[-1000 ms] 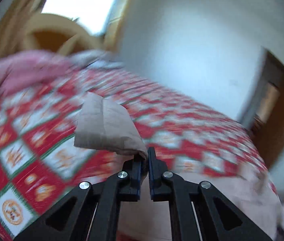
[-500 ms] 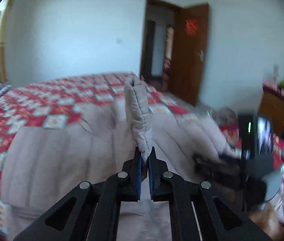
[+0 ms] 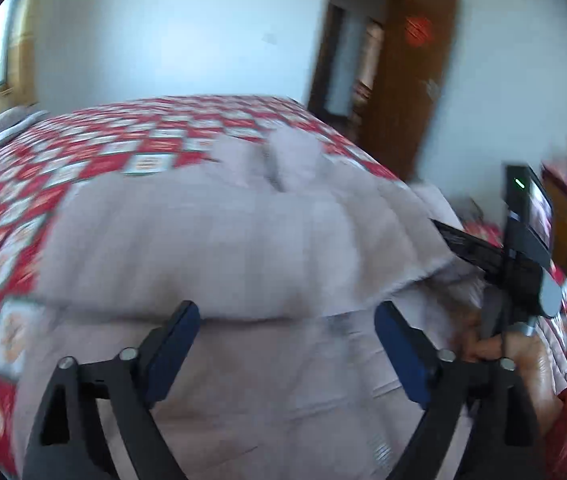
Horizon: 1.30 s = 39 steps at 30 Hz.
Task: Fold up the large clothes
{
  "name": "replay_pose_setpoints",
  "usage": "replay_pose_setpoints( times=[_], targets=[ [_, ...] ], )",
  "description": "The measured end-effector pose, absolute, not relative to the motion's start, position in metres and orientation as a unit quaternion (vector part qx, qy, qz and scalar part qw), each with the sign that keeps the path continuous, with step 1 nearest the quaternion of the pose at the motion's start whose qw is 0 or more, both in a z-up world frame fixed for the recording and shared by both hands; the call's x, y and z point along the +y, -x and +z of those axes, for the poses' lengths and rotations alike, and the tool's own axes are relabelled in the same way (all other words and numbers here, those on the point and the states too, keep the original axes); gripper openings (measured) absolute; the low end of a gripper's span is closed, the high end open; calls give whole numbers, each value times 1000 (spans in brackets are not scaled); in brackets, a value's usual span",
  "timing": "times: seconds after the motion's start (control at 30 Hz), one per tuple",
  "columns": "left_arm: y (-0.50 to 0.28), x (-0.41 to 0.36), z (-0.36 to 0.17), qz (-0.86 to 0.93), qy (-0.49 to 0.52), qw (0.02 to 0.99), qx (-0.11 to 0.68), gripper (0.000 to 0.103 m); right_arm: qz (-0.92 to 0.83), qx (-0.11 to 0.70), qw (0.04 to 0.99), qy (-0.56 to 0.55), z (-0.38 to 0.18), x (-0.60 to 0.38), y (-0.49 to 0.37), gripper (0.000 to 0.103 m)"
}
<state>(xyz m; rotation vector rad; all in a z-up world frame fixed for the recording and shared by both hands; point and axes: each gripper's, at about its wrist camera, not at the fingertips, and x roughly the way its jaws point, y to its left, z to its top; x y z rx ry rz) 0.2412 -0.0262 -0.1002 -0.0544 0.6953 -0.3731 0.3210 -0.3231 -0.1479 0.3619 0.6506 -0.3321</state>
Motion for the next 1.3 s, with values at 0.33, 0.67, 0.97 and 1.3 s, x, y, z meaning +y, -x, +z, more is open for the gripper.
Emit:
replay_pose_setpoints(
  times=[0.33, 0.67, 0.97, 1.3],
  targets=[
    [-232, 69, -117, -84, 59, 933, 345, 91, -62, 289, 929, -222, -105, -304, -279, 95],
    [-228, 150, -113, 1, 132, 931, 340, 91, -20, 418, 901, -118, -149, -243, -324, 24],
    [-258, 156, -105, 22, 140, 929, 341, 91, -25, 433, 896, -97, -161, -251, -325, 28],
    [-317, 115, -77, -4, 64, 944, 325, 91, -52, 322, 943, -72, -75, -259, -309, 56]
  ],
)
